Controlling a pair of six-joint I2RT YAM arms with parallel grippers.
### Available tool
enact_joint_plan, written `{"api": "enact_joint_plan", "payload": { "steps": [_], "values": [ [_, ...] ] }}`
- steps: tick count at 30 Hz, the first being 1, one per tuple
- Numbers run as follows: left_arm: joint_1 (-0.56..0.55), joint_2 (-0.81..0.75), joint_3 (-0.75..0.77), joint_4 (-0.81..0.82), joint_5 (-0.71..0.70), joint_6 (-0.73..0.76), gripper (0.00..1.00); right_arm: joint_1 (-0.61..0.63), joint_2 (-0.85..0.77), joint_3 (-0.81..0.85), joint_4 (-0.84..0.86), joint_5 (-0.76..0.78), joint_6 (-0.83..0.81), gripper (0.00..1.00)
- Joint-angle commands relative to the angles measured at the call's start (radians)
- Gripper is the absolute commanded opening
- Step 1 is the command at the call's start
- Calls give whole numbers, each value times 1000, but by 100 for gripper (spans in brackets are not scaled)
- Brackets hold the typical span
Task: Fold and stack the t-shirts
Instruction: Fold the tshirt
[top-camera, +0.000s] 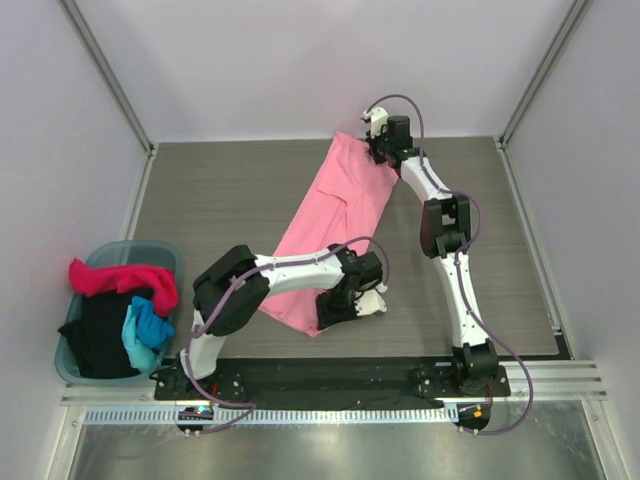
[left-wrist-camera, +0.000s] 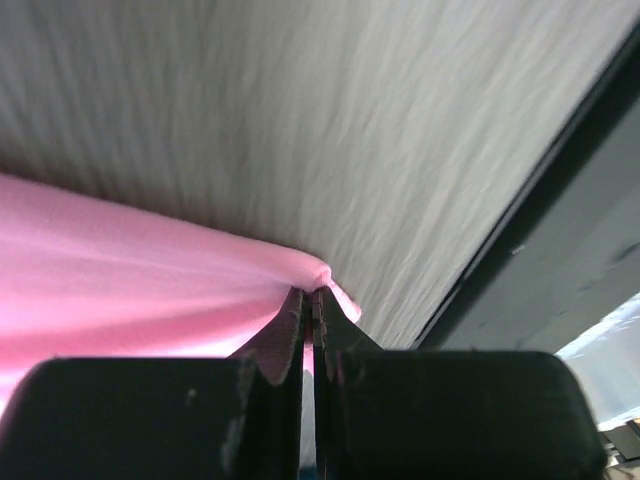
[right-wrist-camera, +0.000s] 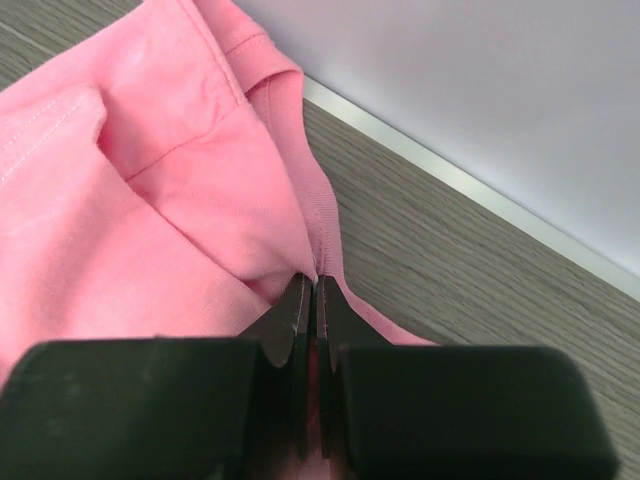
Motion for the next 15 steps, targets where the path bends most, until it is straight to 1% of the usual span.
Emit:
{"api": "enact_joint_plan", "payload": {
  "steps": [1,8,11,12,13,14,15],
  "values": [
    [-40,61,68,32,130,-19,0,15,13,47,118,-29,39,1],
    [-72,158,246,23,175,-22,1,47,37,59,212,-52,34,1],
    [-75,176,294,22,184,-31,1,55,47,61,273,-49,43,1],
    [-75,181,306,19,181,-42,3,56,45,59,299,-29,52,1],
    [-75,181,322,15,175,-49,18,55,35,58,310,-9,77,2],
    [-75,177,354,12,166,-60,23,50,18,53,316,9,92,11],
    [-75,154,369,11,157,-68,26,45,-1,47,319,24,106,20]
  ]
}}
